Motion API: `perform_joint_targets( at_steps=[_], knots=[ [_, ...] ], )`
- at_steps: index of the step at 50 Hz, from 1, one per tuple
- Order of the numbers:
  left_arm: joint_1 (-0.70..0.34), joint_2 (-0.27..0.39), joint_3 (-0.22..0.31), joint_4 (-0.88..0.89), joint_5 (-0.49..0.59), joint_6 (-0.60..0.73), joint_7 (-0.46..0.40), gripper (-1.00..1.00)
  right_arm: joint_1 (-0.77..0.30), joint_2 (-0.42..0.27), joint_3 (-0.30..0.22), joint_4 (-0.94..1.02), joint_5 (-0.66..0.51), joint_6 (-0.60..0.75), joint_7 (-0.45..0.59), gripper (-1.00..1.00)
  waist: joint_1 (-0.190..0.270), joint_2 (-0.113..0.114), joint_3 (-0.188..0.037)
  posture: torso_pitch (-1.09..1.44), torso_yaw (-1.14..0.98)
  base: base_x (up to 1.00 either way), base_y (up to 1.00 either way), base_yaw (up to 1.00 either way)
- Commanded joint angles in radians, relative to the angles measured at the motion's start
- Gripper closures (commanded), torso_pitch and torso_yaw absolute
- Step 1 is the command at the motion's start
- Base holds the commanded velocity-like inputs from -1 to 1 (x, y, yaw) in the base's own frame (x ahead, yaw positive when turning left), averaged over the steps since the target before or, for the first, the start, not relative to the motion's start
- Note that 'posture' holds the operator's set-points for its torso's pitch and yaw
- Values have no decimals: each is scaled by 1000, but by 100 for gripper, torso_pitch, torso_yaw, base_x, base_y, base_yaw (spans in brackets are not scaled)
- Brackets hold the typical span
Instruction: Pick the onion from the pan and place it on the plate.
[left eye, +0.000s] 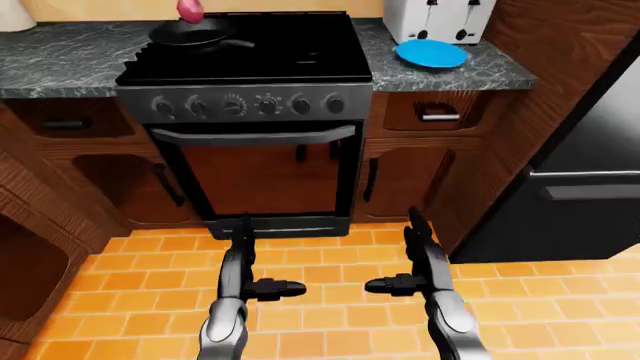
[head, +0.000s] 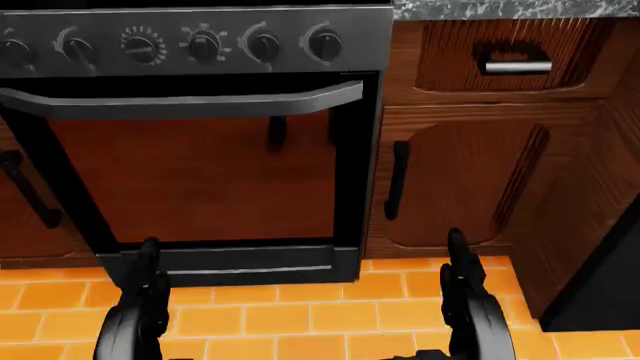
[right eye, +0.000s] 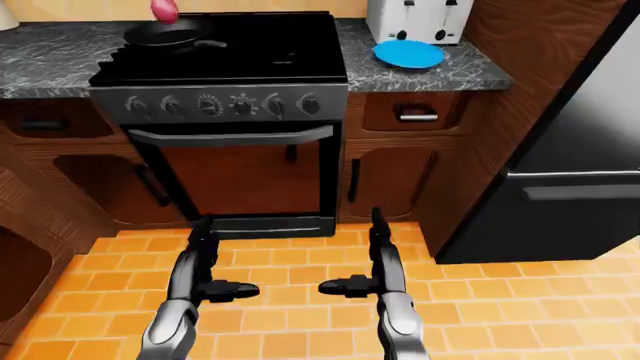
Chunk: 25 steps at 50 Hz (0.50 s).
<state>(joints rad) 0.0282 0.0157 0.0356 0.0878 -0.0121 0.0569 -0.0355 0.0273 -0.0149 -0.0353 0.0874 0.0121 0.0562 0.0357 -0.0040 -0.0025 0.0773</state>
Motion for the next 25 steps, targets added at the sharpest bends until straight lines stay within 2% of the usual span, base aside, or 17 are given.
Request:
perform_joint_targets(
  at_steps=[1, 3, 5, 7, 8, 14, 20, 25],
  knots=[
    [-37, -1, 11, -110, -23, -36, 6, -100, -33, -10, -5, -87, 5, -54, 9, -100, -2, -8, -1, 0, 0, 0, 0, 0],
    [-34, 0, 12, -138, -39, -19, 4, -100, -35, -11, -6, -90, 3, -53, 13, -100, 7, -1, -63, 0, 0, 0, 0, 0],
    [-36, 1, 14, -146, -44, -14, 6, -100, -40, -11, -10, -87, 2, -55, 11, -100, 5, -7, -18, 0, 0, 0, 0, 0],
    [-36, 1, 16, -158, -54, -8, 6, -100, -41, -11, -11, -91, 0, -52, 12, -100, 6, -9, -68, 0, 0, 0, 0, 0],
    [-33, 1, 14, -165, -53, -11, 6, -100, -41, -12, -10, -95, 0, -49, 14, -100, 7, -8, -74, 0, 0, 0, 0, 0],
    [-35, 6, 21, -194, -56, -13, 7, -100, -48, -18, -15, -114, -4, -35, 25, -100, 8, -5, -81, 0, 0, 0, 0, 0],
    [-59, 28, 32, -207, 17, -41, 30, -100, -66, -33, -28, -170, -19, 1, 42, -100, 8, -4, -88, 0, 0, 0, 0, 0],
    [-100, 43, 83, -273, -33, 51, 27, -100, -88, -46, -50, -221, -22, 29, 59, -100, 7, -4, -92, 0, 0, 0, 0, 0]
  ],
)
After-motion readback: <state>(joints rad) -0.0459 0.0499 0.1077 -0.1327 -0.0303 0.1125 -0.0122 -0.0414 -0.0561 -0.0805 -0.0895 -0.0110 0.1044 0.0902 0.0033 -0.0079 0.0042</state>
